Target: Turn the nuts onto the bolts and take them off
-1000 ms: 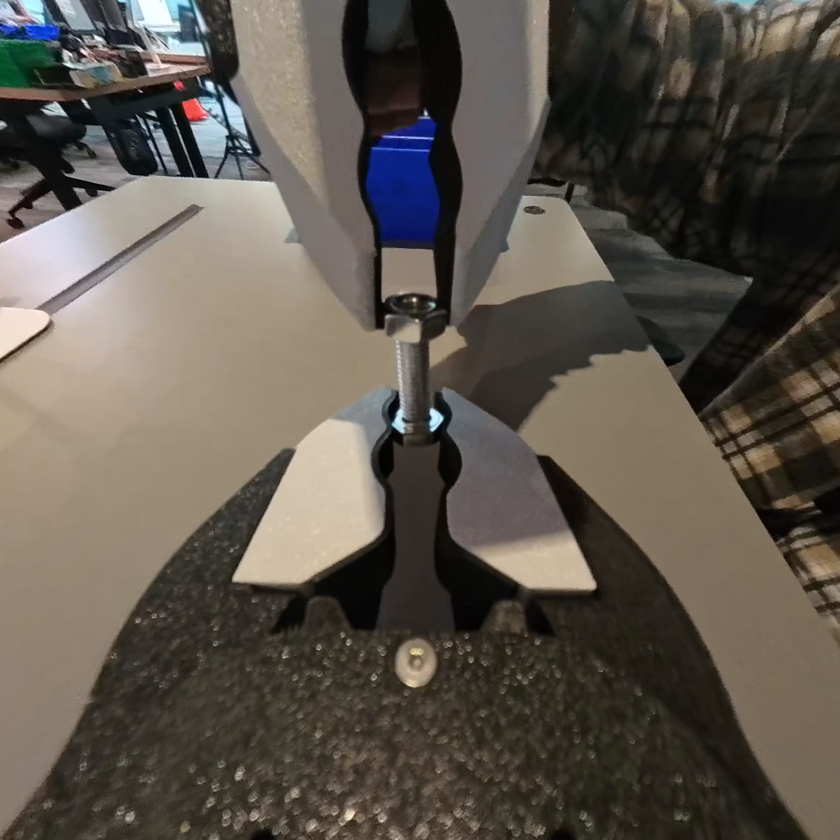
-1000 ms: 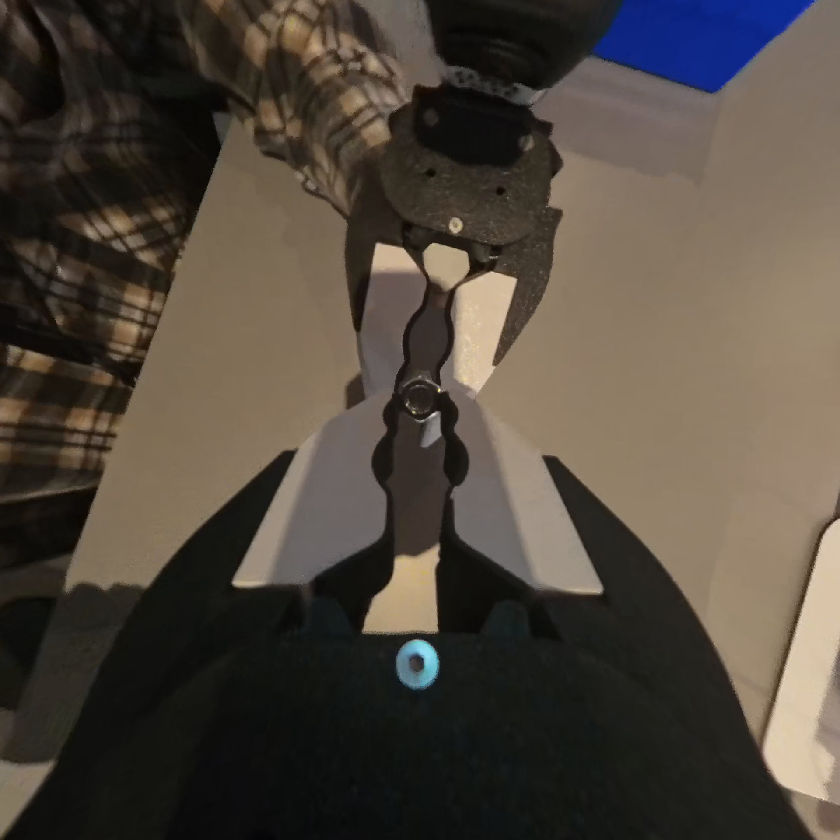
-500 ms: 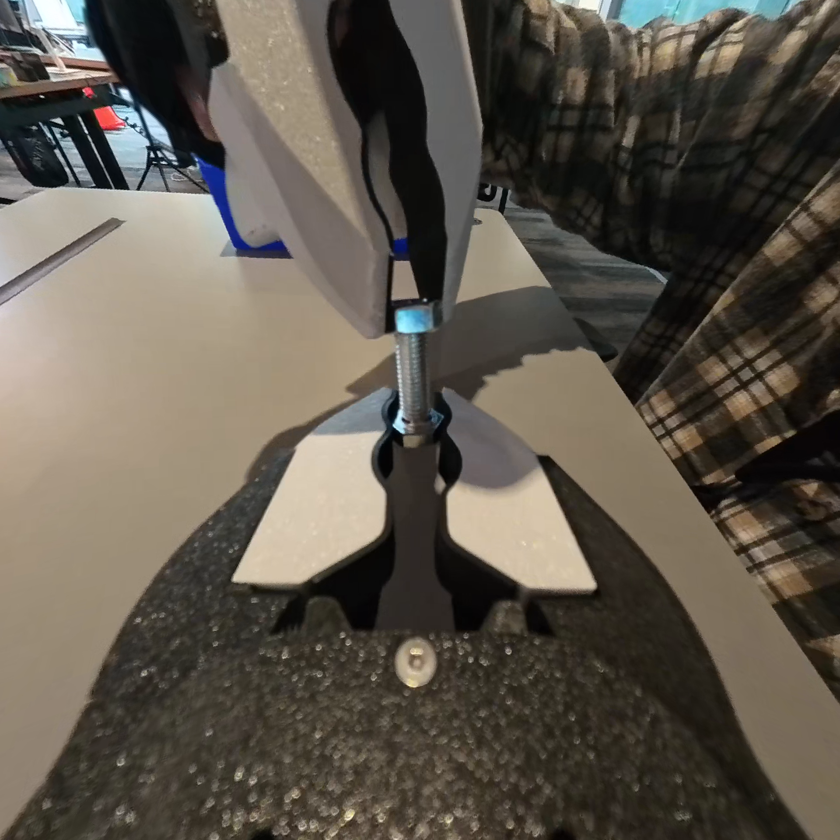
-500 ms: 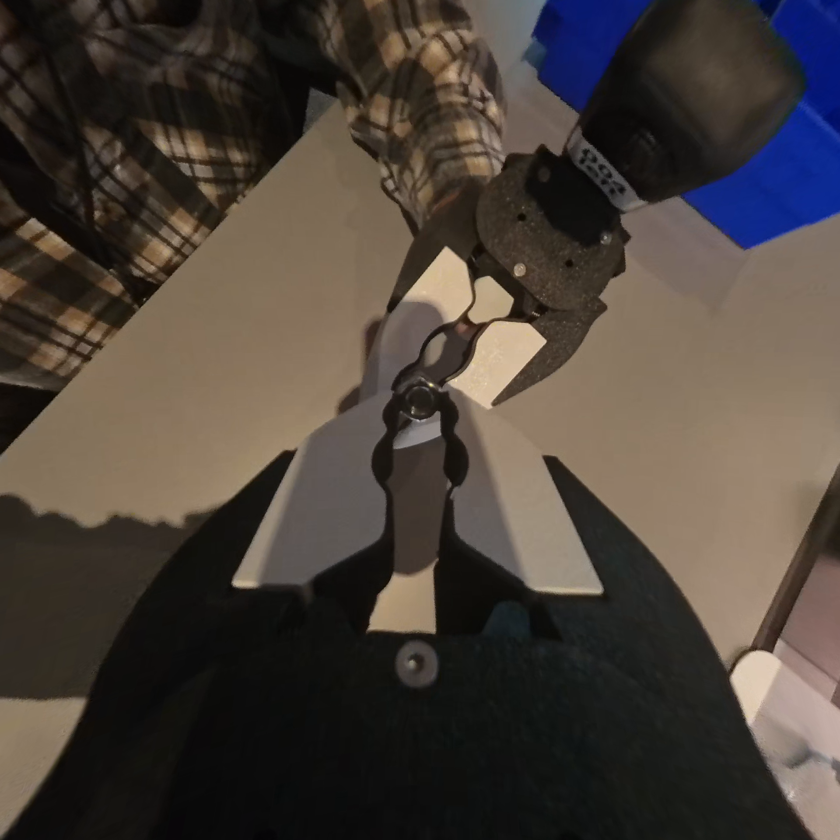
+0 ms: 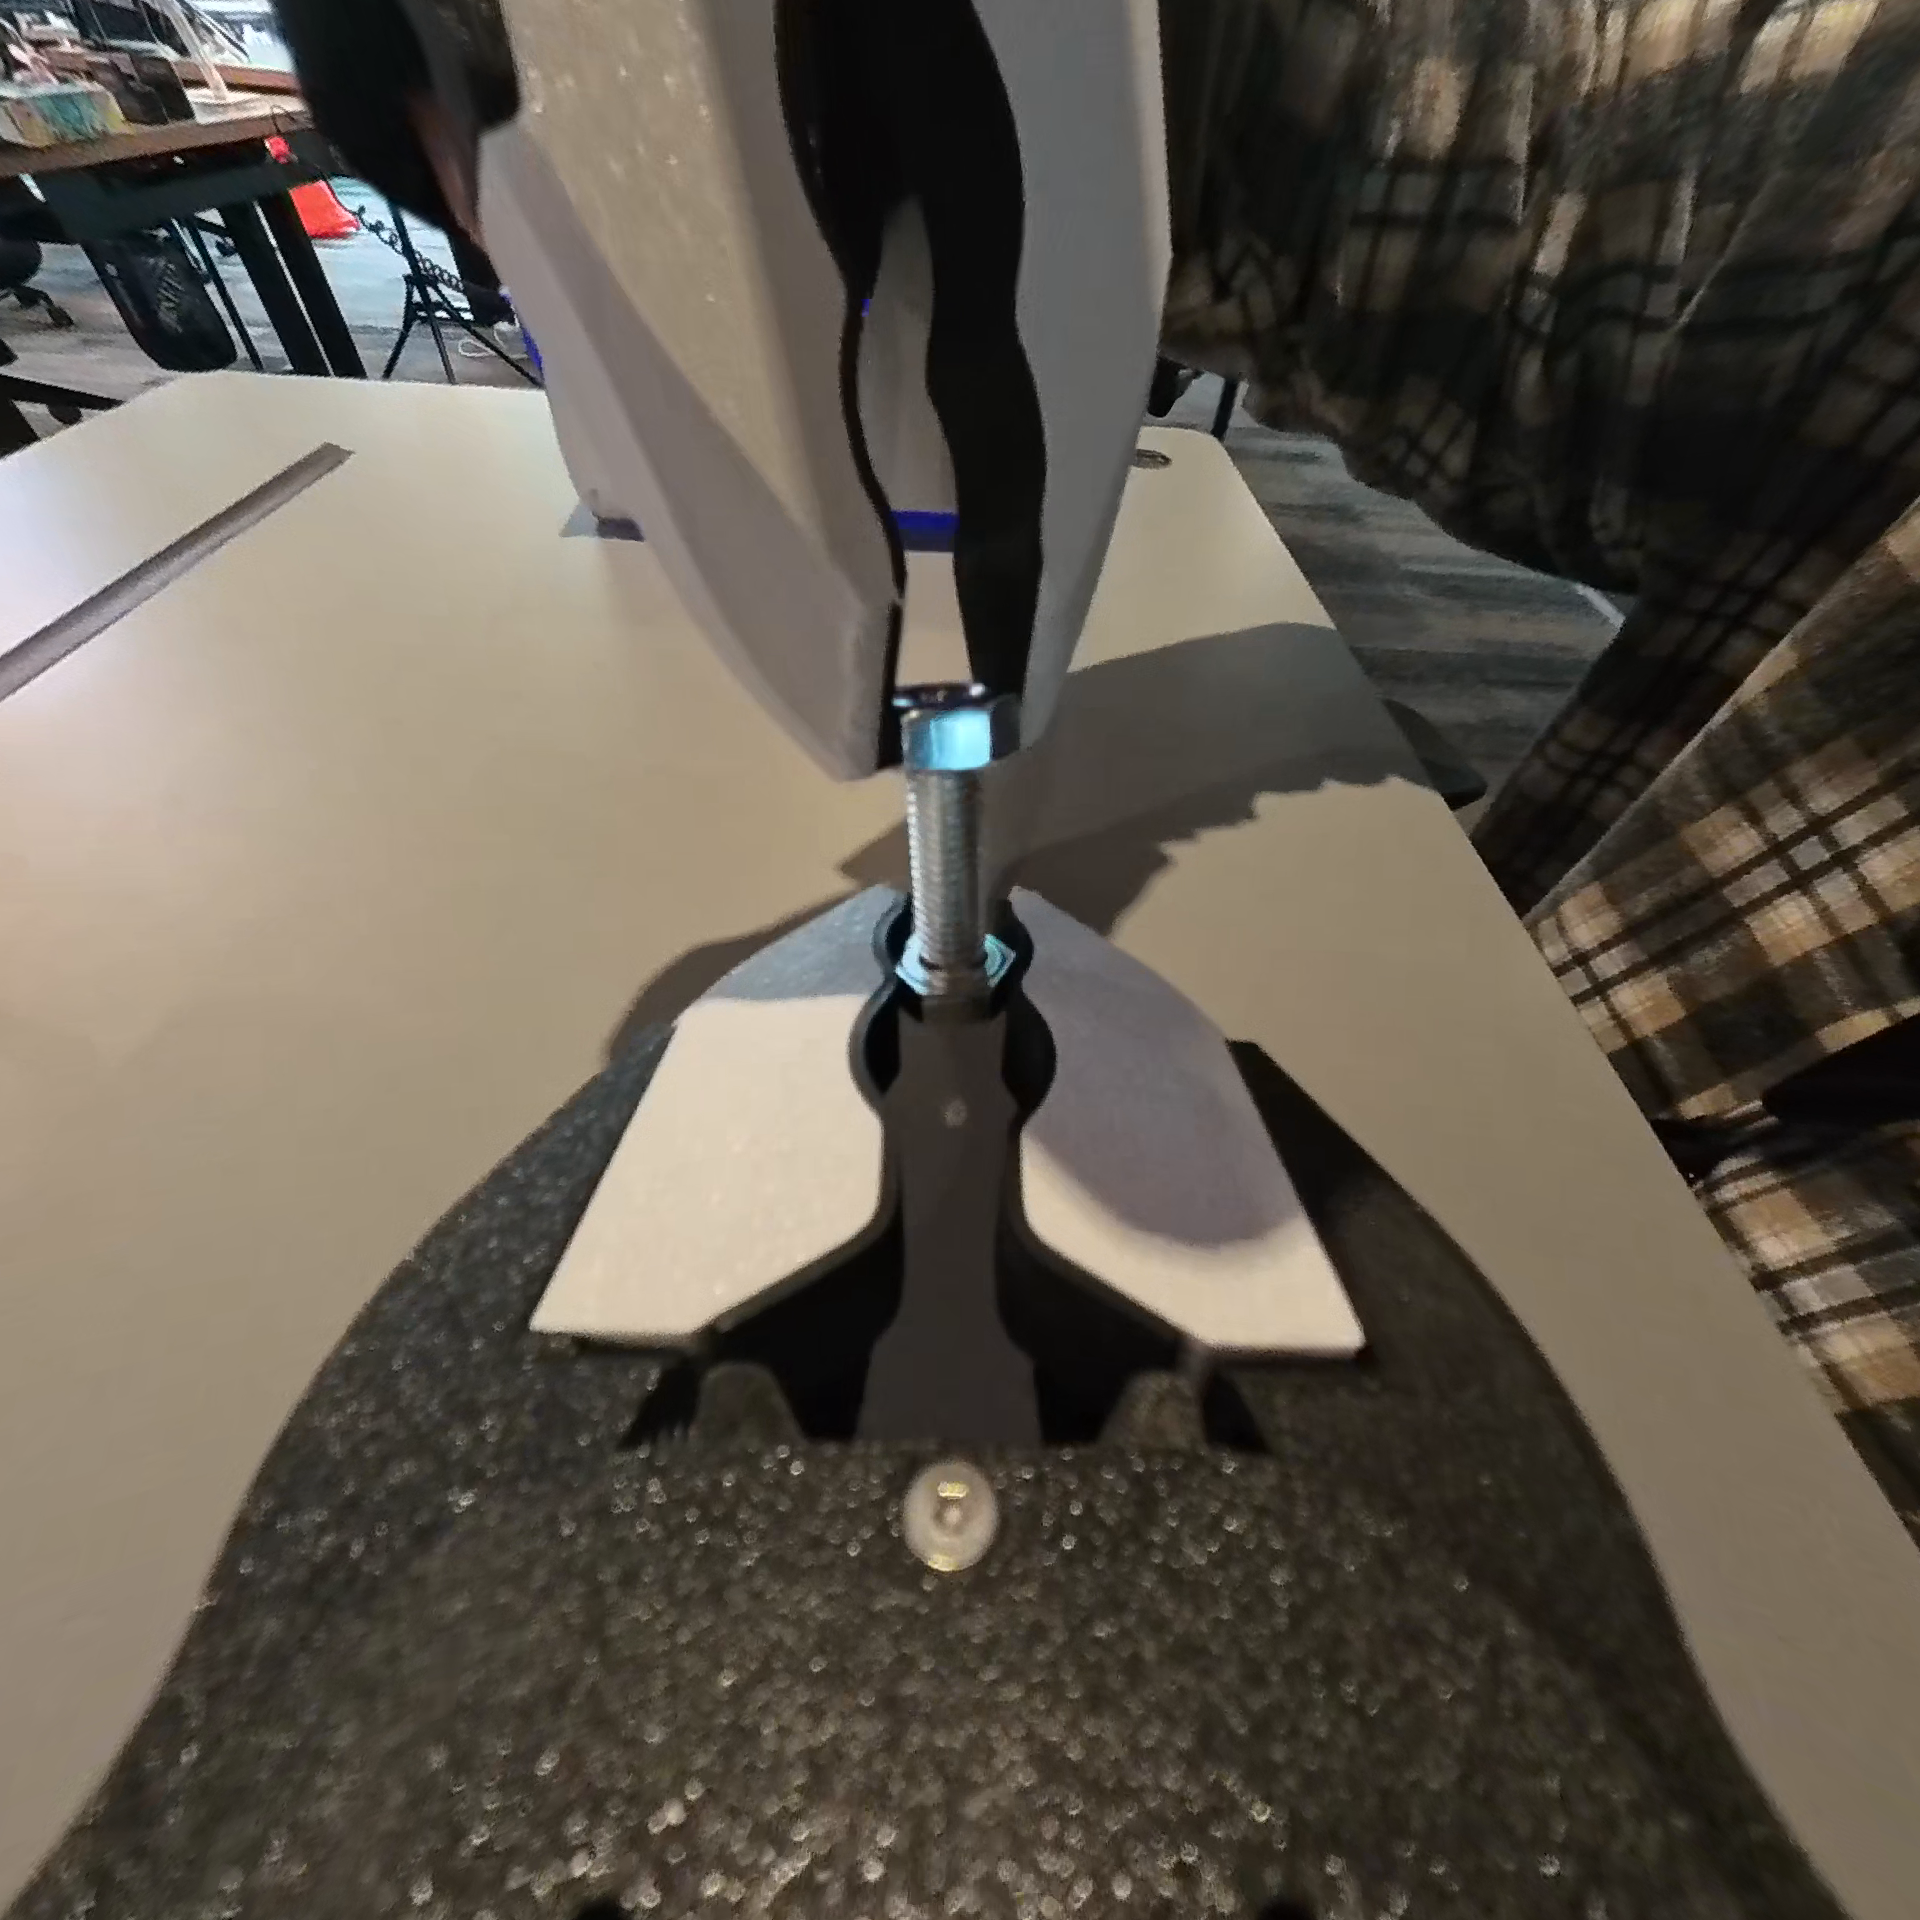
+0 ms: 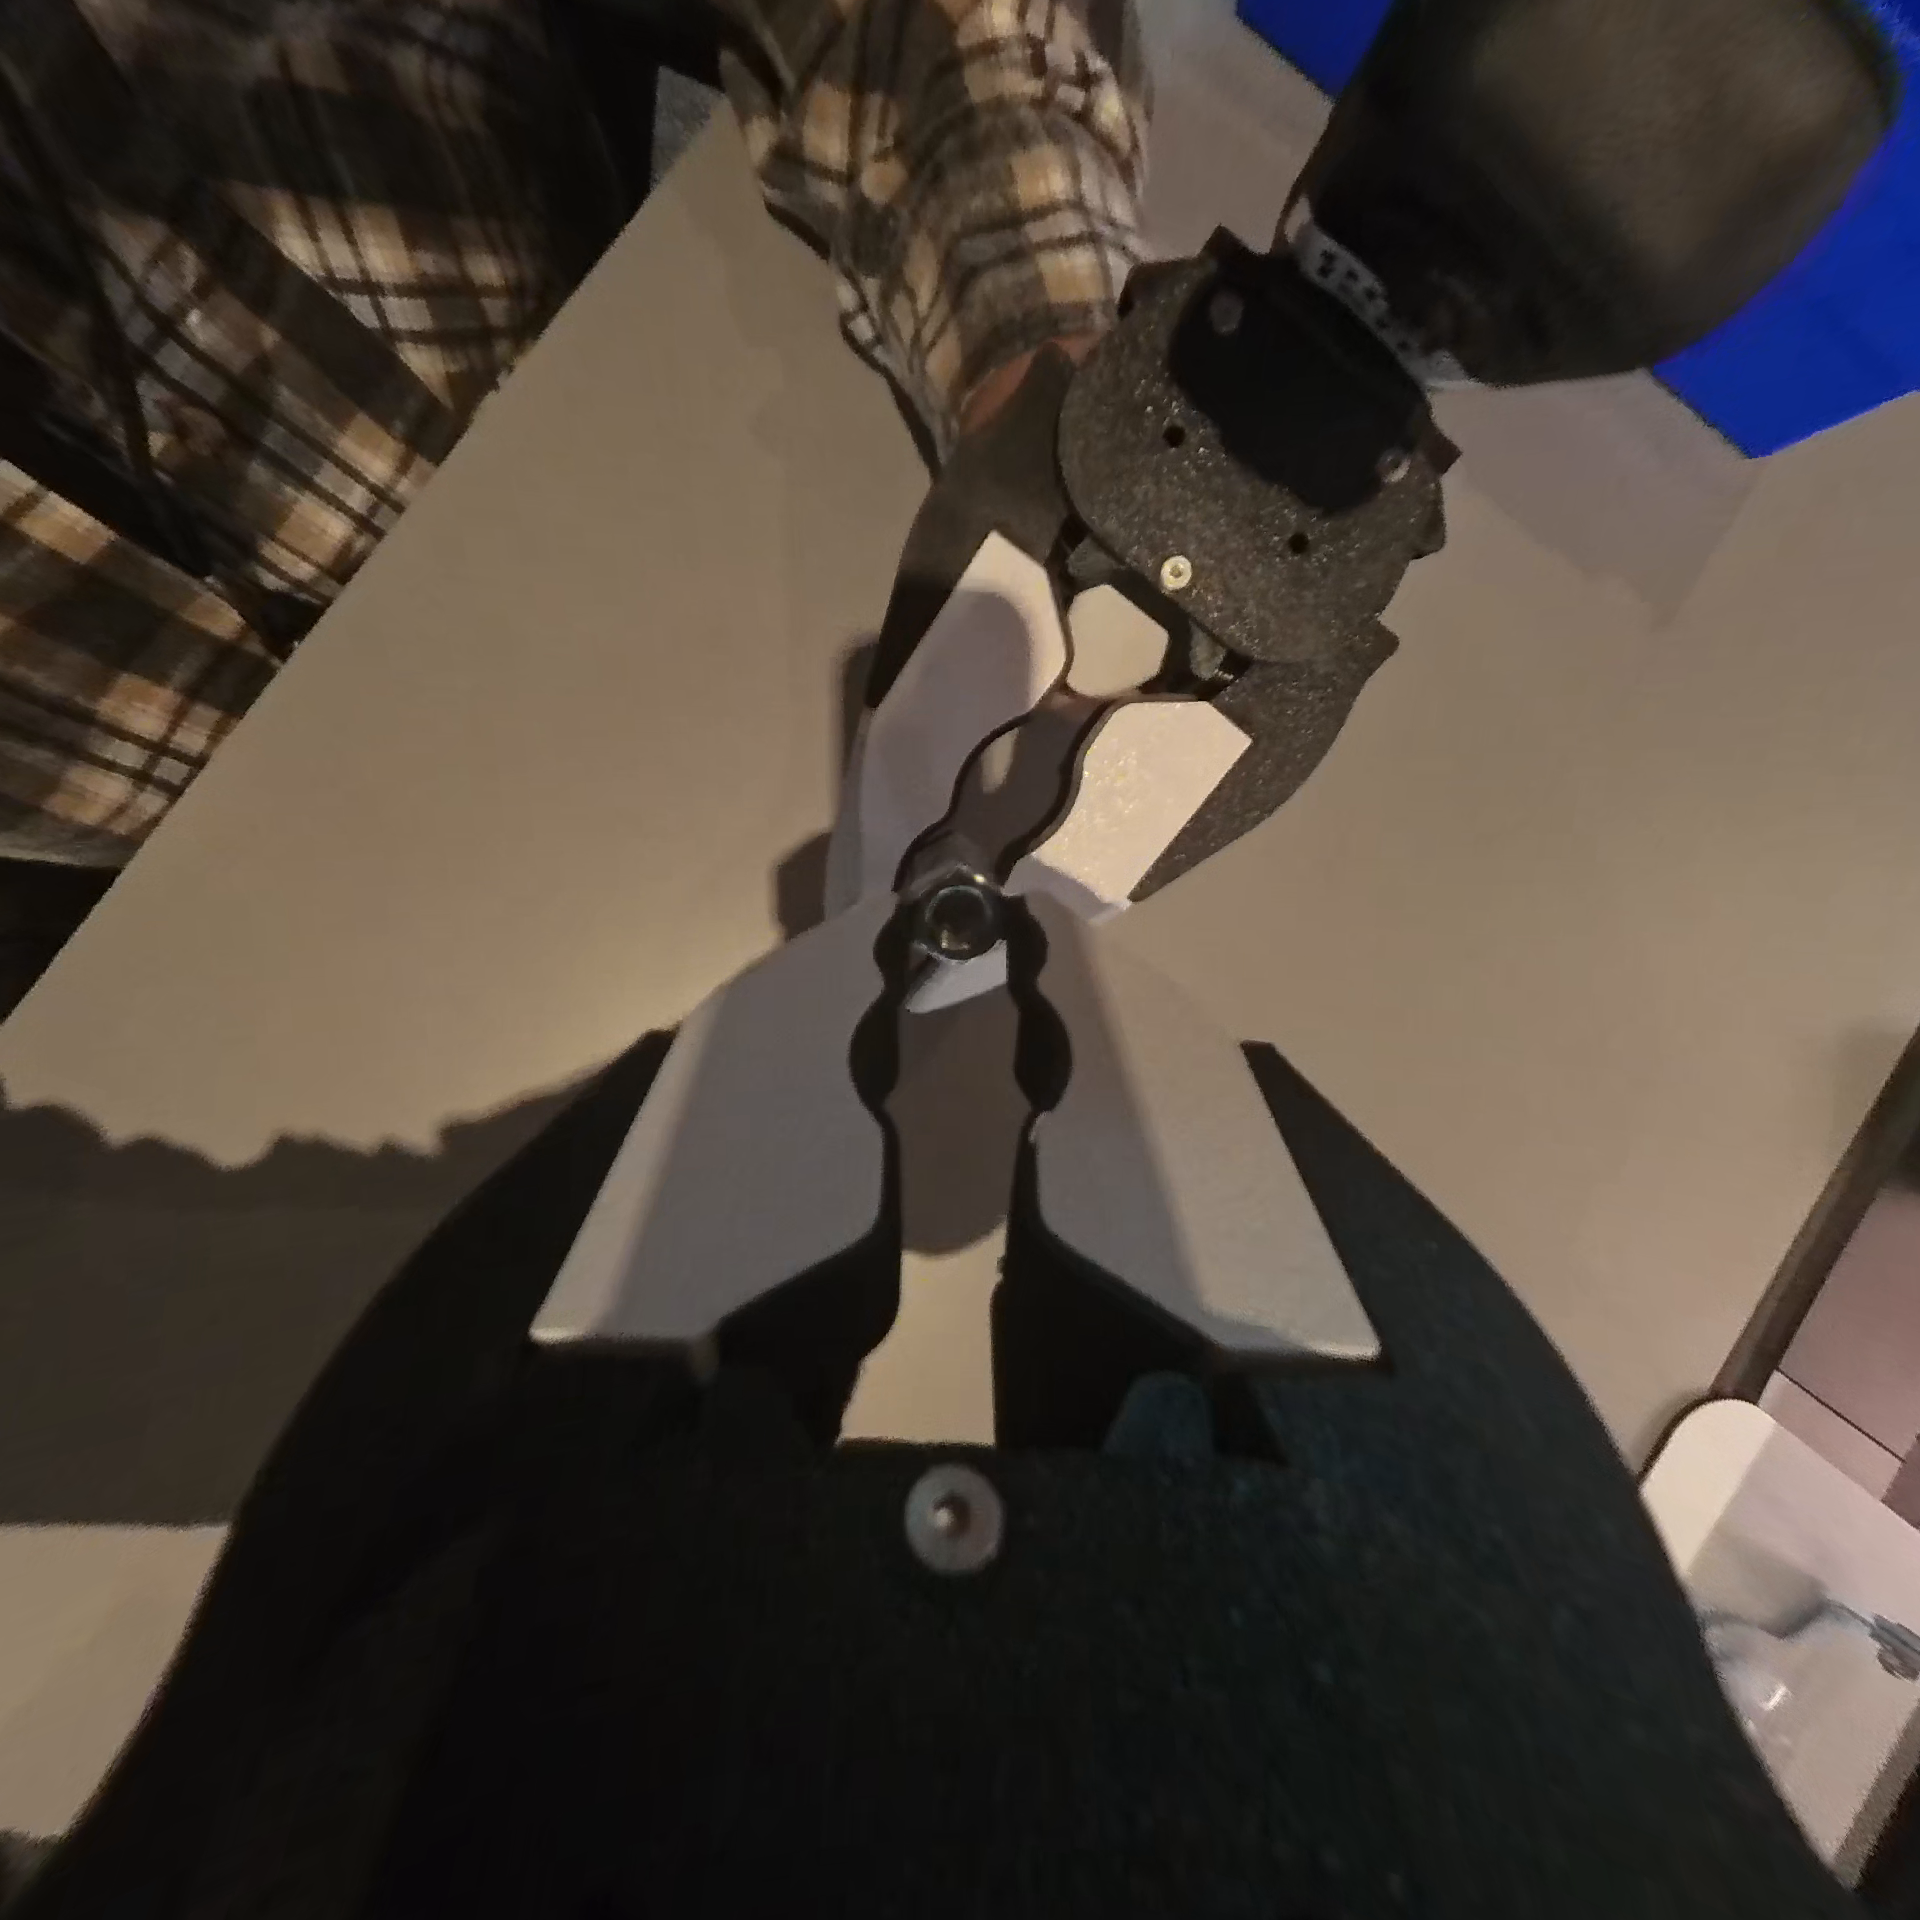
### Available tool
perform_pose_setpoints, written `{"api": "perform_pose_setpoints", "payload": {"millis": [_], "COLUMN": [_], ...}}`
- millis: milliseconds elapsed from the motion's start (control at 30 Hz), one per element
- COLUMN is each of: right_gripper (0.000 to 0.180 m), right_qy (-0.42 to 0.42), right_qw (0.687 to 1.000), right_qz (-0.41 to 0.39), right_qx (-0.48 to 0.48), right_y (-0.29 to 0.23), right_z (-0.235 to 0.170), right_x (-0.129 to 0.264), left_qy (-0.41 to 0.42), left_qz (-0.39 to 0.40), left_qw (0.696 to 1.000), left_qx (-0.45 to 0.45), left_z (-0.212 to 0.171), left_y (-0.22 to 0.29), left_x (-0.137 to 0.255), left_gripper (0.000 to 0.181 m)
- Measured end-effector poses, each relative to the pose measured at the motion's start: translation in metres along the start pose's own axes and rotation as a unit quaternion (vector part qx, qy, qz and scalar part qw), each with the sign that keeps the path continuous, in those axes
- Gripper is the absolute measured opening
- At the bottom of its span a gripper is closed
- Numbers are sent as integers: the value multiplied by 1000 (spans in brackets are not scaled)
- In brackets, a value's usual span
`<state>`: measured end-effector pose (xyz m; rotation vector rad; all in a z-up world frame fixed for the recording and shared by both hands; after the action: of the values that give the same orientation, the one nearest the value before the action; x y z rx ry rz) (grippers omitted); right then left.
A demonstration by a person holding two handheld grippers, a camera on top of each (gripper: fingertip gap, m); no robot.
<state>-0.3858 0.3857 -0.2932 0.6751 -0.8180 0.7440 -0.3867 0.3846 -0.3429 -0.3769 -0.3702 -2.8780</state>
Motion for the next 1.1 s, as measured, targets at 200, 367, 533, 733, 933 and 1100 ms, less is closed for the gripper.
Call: {"api": "perform_pose_setpoints", "payload": {"millis": [200, 367, 533, 733, 933, 1100], "right_gripper": [17, 17, 17, 17, 17, 17], "right_qy": [5, -21, -57, -103, -94, -102], "right_qw": [1000, 1000, 997, 989, 980, 974], "right_qz": [0, 19, 40, 51, 57, 66], "right_qx": [-6, -12, 19, 90, 166, 191], "right_y": [0, -4, -8, -8, -11, -14], "right_z": [2, -1, -3, -5, 0, -2], "right_x": [0, -3, -7, -11, -12, -12], "left_qy": [6, -13, -38, -56, -61, -78], "left_qz": [1, 5, -24, -74, -110, -86], "left_qw": [1000, 1000, 999, 994, 990, 993], "left_qx": [-5, -10, 7, 64, 66, 37], "left_z": [1, -3, -10, -16, -16, -18], "left_y": [0, 1, 5, 9, 17, 16], "left_x": [1, -2, -6, -6, -4, -4], "left_gripper": [15, 15, 14, 15, 15, 15]}}
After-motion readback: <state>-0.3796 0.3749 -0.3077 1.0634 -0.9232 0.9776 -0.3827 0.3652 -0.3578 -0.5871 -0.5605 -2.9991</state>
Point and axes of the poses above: each gripper's, where its closed fingertips meet, x back along the fingers, z out of its top, y = z × x across the jaws, the point moved 2 cm from there along x, back along the fingers, and after that the axes turned 10 degrees about x, right-handed, at the moved point
